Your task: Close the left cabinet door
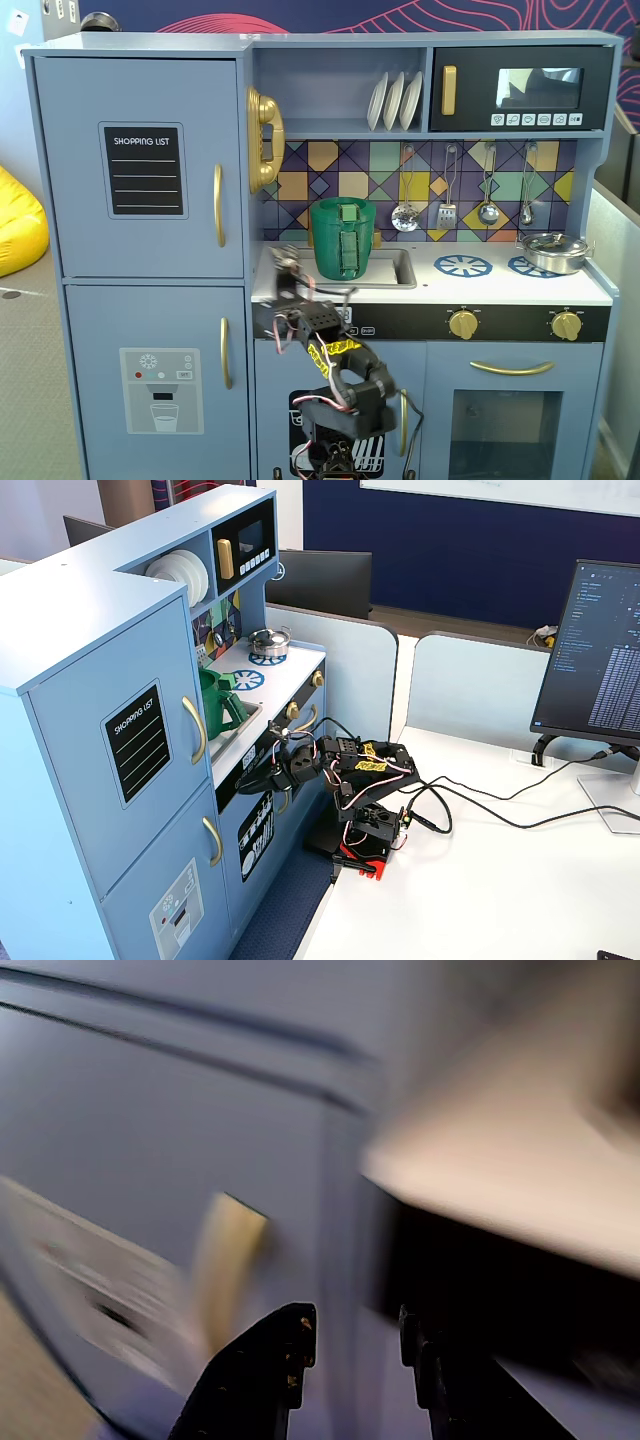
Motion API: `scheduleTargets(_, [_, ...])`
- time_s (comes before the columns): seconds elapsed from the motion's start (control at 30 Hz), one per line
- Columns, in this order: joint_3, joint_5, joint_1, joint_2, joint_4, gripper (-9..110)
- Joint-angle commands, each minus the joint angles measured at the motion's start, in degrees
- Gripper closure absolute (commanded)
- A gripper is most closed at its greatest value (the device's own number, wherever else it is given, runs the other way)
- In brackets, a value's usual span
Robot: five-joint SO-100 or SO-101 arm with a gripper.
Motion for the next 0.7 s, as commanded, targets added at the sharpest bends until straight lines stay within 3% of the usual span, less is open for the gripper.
scheduleTargets(0.0, [4.66,1.49,13.71,5.89,14.24,102])
scheduleTargets(0.23, [18.81,4.04,21.71,15.38,30.15,102])
scheduleTargets(0.5, [25.05,12.83,22.41,20.65,39.29,102])
scheduleTargets(0.67, [25.05,12.48,21.53,20.65,46.32,100])
